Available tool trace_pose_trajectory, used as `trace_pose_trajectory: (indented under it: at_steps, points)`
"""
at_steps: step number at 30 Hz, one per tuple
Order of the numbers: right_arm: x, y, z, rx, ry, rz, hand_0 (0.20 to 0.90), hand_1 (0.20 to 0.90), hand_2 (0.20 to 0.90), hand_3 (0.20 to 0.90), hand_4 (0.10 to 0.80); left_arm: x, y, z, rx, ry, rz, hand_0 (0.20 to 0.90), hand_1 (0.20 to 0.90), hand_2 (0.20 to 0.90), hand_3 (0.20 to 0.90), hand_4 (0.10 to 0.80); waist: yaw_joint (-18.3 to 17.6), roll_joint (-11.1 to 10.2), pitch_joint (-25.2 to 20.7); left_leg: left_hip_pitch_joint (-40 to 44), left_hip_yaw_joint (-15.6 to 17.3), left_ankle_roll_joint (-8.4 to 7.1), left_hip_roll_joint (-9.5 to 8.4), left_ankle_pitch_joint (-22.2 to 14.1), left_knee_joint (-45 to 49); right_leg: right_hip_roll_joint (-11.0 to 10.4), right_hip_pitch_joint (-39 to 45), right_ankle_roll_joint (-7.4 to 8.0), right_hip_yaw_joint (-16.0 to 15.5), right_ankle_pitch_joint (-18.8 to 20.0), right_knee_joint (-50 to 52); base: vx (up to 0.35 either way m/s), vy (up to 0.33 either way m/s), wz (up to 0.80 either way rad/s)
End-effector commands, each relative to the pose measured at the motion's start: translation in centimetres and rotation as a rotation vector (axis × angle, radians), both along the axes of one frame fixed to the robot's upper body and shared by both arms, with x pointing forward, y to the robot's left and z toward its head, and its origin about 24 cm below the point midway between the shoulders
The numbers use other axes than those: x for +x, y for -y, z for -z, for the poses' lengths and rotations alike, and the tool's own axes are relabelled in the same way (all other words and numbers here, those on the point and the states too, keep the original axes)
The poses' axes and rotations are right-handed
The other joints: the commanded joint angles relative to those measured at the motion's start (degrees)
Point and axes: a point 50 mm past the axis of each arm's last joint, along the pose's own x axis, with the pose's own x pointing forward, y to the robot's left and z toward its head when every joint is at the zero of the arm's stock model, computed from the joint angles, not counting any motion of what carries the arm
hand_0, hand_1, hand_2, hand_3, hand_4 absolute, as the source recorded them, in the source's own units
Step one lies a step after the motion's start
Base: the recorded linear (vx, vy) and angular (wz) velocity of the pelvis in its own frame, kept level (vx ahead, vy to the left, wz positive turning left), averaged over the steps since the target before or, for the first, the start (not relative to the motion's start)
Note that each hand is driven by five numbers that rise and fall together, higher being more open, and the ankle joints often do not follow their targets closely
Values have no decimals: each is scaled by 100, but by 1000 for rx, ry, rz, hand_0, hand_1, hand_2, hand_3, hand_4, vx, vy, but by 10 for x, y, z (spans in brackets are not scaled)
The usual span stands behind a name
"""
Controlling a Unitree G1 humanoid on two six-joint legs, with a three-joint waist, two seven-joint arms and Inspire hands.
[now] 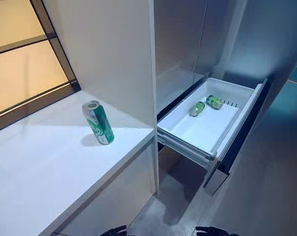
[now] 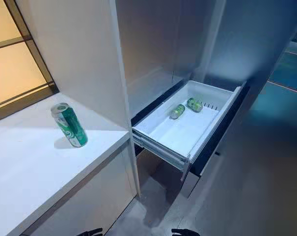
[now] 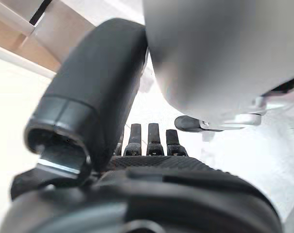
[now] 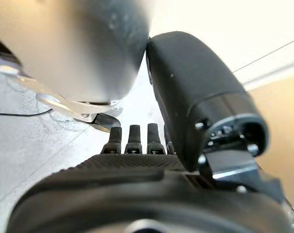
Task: Put drinks into fridge and close the fridge
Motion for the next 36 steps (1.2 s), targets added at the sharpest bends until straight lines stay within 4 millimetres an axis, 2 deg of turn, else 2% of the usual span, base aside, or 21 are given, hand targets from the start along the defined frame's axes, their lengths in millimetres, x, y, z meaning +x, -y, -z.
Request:
trace_pose_trajectory:
  at_steps: [1,9,13,16,17,18,19,20,21,23,25,27,29,30,33,35,36]
  points:
    - [-10,2,3,-15,-57,3,900,900,900,900,800,14,2,-2,-6,27,70,900,900,900,900,800,75,-134,30,46,179,251,-404,-629,364,-96,-194,198,89,-373,483,0,0,0]
    - [-13,3,3,-15,-65,10,900,900,900,900,800,15,1,-3,-14,35,69,900,900,900,900,800,60,-133,24,66,204,265,-414,-630,354,-100,-184,211,116,-367,486,0,0,0]
    - [-13,4,3,-15,-67,4,900,900,900,900,800,27,6,-8,-83,129,107,900,900,900,900,800,38,-130,22,80,232,261,-408,-620,314,-89,-198,225,155,-357,483,0,0,0]
    - [-12,5,2,-16,-66,-4,900,900,900,900,800,43,13,-15,-141,239,176,900,900,900,900,800,22,-123,30,75,257,255,-402,-624,310,-84,-220,245,177,-350,493,0,0,0]
    - [-10,6,2,-14,-62,-9,900,900,900,900,800,56,19,-22,-179,319,227,900,900,900,900,800,13,-113,43,64,266,253,-399,-618,303,-83,-241,259,191,-340,499,0,0,0]
    - [-9,6,1,-14,-60,-11,900,900,900,900,800,61,22,-24,-192,347,253,900,900,900,900,800,12,-110,49,64,272,254,-397,-618,300,-82,-248,263,198,-338,504,-51,7,-5]
    - [-5,7,0,-14,-52,-18,900,900,900,900,800,82,34,-37,-243,458,337,900,900,900,900,800,1,-91,73,58,289,256,-388,-609,283,-80,-274,276,216,-326,512,-47,9,-7]
    - [-3,8,-1,-15,-50,-19,900,900,900,900,800,88,38,-42,-277,498,367,900,900,900,900,800,-3,-84,81,56,295,258,-384,-607,276,-80,-283,281,224,-323,515,-66,19,-9]
    - [-1,10,-2,-18,-46,-27,900,900,900,900,800,107,51,-57,-363,585,428,900,900,900,900,800,-15,-66,107,51,302,266,-384,-602,264,-80,-306,296,247,-310,526,-51,20,-10]
    - [1,12,-3,-20,-43,-30,900,900,900,900,800,119,60,-70,-432,648,476,900,900,900,900,800,-16,-50,123,48,300,268,-382,-596,251,-76,-326,303,263,-302,532,-45,18,-10]
    - [4,16,-5,-27,-35,-33,900,900,900,900,800,146,76,-105,-587,781,501,900,900,900,900,800,-22,-13,151,37,276,280,-386,-572,225,-67,-364,322,296,-275,539,-45,22,-9]
    - [5,18,-6,-30,-28,-28,900,900,900,900,800,168,77,-137,-736,904,421,900,900,900,900,800,-8,0,161,45,244,283,-390,-555,192,-62,-375,333,322,-257,534,-34,13,-4]
    - [3,18,-5,-30,-23,-17,900,900,900,900,800,188,81,-183,-905,1037,377,900,900,900,900,800,34,-7,172,41,205,294,-399,-553,178,-70,-375,331,317,-238,518,-38,-6,-1]
    - [1,17,-4,-29,-22,-10,900,900,900,900,800,194,83,-212,-1010,1137,384,900,900,900,900,800,63,-19,170,26,181,302,-406,-555,182,-75,-373,330,316,-235,510,-38,-14,0]
    - [-7,13,-1,-27,-25,-3,900,900,900,900,800,193,82,-290,-1163,1444,440,900,900,900,900,800,137,-32,159,28,95,341,-424,-580,168,-73,-359,314,330,-262,521,-19,-15,4]
    - [-11,10,0,-27,-27,-5,900,900,900,900,800,189,78,-317,-1171,1559,452,900,900,900,900,800,156,-32,146,53,54,356,-427,-588,139,-68,-340,308,331,-280,519,4,-11,9]
    - [-16,6,3,-26,-30,-13,900,900,900,900,800,185,72,-340,-1111,1711,433,900,900,900,900,800,176,-27,118,86,8,368,-434,-597,99,-57,-306,302,334,-303,504,13,-9,7]
